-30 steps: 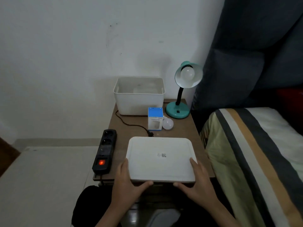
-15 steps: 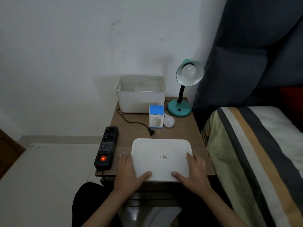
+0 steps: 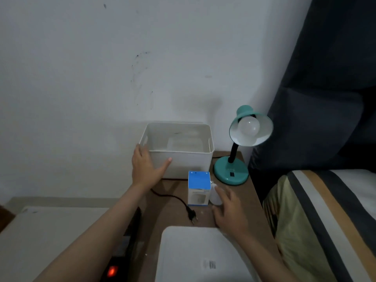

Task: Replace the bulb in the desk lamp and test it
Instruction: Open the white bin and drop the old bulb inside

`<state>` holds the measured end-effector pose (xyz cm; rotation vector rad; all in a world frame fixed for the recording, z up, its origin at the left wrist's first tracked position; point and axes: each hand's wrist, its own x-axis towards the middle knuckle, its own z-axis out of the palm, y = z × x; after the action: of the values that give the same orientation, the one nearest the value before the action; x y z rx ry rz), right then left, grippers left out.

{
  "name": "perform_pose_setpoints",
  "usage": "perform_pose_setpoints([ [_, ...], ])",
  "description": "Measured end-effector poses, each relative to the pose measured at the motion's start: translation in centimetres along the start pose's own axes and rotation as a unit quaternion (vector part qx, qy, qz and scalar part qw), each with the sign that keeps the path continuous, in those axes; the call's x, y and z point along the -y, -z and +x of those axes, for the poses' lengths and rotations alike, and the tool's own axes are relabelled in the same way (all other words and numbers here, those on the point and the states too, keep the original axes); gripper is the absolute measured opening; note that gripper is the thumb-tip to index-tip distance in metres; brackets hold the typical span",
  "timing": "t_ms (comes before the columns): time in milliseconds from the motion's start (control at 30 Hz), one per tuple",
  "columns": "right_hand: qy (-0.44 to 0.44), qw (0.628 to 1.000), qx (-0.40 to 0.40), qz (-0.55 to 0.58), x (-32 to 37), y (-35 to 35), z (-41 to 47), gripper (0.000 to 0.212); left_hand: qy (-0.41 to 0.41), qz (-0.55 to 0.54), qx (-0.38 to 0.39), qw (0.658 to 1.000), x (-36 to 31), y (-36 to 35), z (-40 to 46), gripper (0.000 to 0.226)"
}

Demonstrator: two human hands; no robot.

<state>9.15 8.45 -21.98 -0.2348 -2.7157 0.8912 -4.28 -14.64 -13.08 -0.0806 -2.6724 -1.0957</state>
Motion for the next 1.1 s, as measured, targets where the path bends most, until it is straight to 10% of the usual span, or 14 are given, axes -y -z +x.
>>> perform_pose_setpoints([
  [433, -0.066, 0.979, -0.153, 0.121, -0.5, -0.6, 1.8, 0.042, 0.011, -0.009, -0.019, 1.0, 1.6, -2.3, 4.6, 0.1],
  [600, 0.045, 0.946, -0.259, 0.192, 5.0, 3.4, 3.2, 0.047, 0.014, 0.019, -0.024, 0.999, 1.8, -2.4, 4.9, 0.106],
  [800, 0.138, 0.949, -0.184, 0.218, 11.3, 6.0, 11.7, 0.043, 0.012, 0.024, -0.028, 0.999, 1.9, -2.4, 5.0, 0.105],
  [1100, 0.049, 0.995, 0.065, -0.053, 9.9, 0.2, 23.2, 0.043, 0.008, 0.022, -0.04, 0.999, 2.0, -2.6, 5.0, 0.109],
])
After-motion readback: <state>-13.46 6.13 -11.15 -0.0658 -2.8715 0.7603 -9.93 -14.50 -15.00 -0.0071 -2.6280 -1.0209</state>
